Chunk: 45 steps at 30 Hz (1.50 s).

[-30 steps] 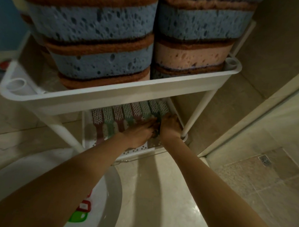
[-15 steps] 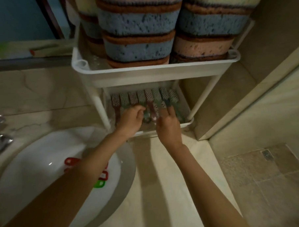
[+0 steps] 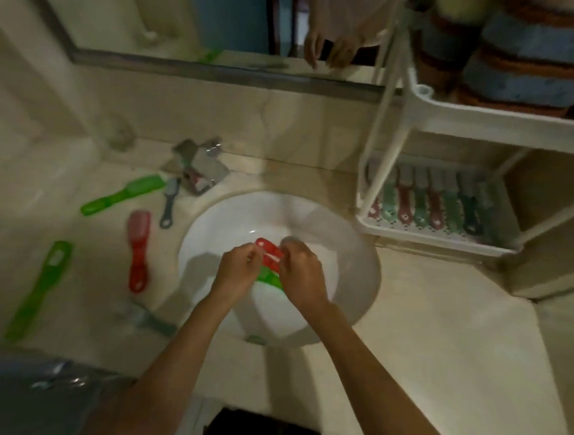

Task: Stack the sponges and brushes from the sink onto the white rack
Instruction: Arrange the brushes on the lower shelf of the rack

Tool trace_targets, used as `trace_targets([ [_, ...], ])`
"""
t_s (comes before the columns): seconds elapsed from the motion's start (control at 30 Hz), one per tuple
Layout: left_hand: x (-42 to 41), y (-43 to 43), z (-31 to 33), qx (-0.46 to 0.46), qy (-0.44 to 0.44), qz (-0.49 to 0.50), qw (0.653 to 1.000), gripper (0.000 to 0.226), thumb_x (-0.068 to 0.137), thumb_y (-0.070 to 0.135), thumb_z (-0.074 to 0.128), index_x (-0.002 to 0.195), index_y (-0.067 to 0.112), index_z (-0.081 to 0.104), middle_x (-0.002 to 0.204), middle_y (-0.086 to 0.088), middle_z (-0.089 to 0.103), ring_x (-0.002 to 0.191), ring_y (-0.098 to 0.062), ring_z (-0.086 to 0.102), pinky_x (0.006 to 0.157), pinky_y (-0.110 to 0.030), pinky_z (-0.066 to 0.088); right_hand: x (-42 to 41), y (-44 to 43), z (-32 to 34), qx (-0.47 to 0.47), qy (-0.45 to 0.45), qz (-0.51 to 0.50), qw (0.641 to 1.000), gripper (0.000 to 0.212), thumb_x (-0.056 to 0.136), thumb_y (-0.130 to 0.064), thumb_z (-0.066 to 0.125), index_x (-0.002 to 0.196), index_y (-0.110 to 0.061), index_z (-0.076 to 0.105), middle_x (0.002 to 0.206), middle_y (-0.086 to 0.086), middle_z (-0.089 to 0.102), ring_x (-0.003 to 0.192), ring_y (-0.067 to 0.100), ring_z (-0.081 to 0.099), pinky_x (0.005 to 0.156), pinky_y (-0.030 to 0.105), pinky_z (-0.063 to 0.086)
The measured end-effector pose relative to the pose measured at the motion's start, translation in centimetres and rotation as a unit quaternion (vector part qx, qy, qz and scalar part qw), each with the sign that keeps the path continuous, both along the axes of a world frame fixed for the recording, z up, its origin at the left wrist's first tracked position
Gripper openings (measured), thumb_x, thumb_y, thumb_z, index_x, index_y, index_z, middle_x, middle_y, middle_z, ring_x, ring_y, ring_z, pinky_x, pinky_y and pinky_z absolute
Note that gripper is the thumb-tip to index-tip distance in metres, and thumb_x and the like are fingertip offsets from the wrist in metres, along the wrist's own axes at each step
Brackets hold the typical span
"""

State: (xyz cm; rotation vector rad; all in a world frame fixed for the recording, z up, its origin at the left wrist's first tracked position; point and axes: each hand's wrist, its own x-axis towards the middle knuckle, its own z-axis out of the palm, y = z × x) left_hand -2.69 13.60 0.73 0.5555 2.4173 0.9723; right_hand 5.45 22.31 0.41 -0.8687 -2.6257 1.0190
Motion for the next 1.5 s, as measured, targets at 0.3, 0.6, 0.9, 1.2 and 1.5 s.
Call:
trace_targets([
  [0.3,-4.9,-14.1,-2.2,-0.026,-0.004,0.171,0.985,0.025,0.094,0.012,0.046,0.097,-0.003,0.066,0.099,-0.019,0.068,0.091,-0.028,0.061,0.073,-0.025,0.038,-7.9,-12.0,-2.6,-0.043,-0.086,0.179,0.979,0.033,0.089,-0.003,0.042,0.116,-0.002,0.06,0.118,0.019,0.062,0.108,0.032,0.058,0.089,0.033,0.044],
  [0.6,-12.4,-19.2,-4.3,-0.077,0.027,0.232,0.969,0.02,0.085,0.002,0.048,0.088,-0.004,0.067,0.1,-0.023,0.067,0.096,-0.033,0.062,0.079,-0.036,0.044,-14.0,-16.1,-3.8,-0.039,-0.193,0.235,0.952,0.031,0.091,-0.024,0.05,0.113,-0.004,0.058,0.115,0.011,0.063,0.1,0.027,0.06,0.085,0.032,0.045],
  [0.9,-12.7,-22.0,-7.0,-0.068,-0.025,0.274,0.959,0.024,0.086,0.005,0.048,0.098,-0.003,0.067,0.11,-0.022,0.067,0.106,-0.033,0.06,0.087,-0.035,0.044,-13.6,-19.0,-5.8,0.013,-0.234,0.315,0.92,0.054,0.084,-0.034,0.063,0.127,-0.012,0.039,0.121,0.013,0.05,0.105,0.028,0.057,0.089,0.037,0.05],
  [1.2,-14.7,-21.0,-4.8,0.0,0.003,0.308,0.952,0.026,0.087,0.002,0.047,0.104,-0.002,0.066,0.109,-0.02,0.067,0.104,-0.032,0.061,0.089,-0.033,0.044,-14.6,-17.2,-5.1,0.043,-0.236,0.262,0.935,0.036,0.09,-0.027,0.054,0.119,-0.008,0.045,0.112,0.016,0.064,0.098,0.035,0.063,0.081,0.037,0.049],
  [1.5,-18.9,-9.0,-2.8,-0.106,0.085,0.063,0.989,0.032,0.092,0.023,0.049,0.101,-0.003,0.064,0.106,-0.022,0.065,0.101,-0.033,0.059,0.075,-0.031,0.037,-14.7,-7.8,-1.7,-0.022,-0.205,0.039,0.978,0.032,0.088,-0.015,0.054,0.116,-0.005,0.044,0.111,0.017,0.064,0.092,0.028,0.061,0.077,0.038,0.051],
])
